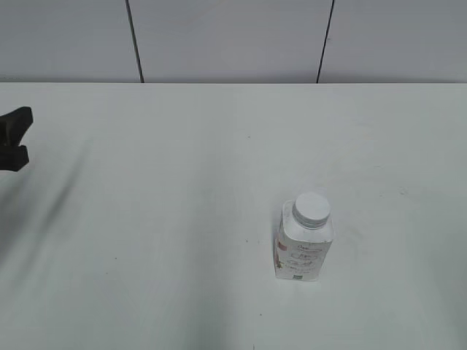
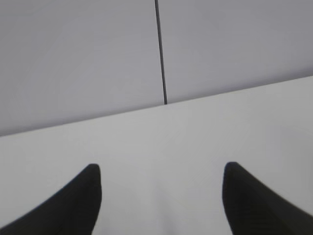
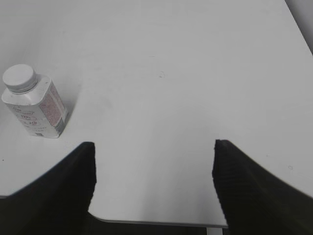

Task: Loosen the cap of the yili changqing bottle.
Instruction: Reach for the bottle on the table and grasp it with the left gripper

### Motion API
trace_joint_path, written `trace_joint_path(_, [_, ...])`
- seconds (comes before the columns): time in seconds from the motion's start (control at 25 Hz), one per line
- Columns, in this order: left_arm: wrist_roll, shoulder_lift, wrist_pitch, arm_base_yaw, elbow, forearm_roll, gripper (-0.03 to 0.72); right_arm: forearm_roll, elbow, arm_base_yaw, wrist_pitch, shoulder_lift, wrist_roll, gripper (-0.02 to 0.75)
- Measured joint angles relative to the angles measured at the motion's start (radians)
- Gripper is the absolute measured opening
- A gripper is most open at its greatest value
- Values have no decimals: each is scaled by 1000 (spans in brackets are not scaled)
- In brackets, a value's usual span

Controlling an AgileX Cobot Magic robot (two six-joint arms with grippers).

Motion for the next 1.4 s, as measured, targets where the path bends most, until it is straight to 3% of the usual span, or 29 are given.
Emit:
trace_joint_path(0.16, [-73,95,-39,0,-1,46,463,0,0,0,0,0,0,587])
trace_joint_path(0.52, [-95,271,-298,0,-1,375,452,0,0,0,0,0,0,587])
trace_joint_path(0.92, [-99,364,-317,0,-3,522,451,0,0,0,0,0,0,587])
trace_joint_path(1.16, [-105,365,-319,0,-57,743,449,0,0,0,0,0,0,587])
trace_joint_path(1.4, [-207,365,-297,0,-145,915,472,0,0,0,0,0,0,587])
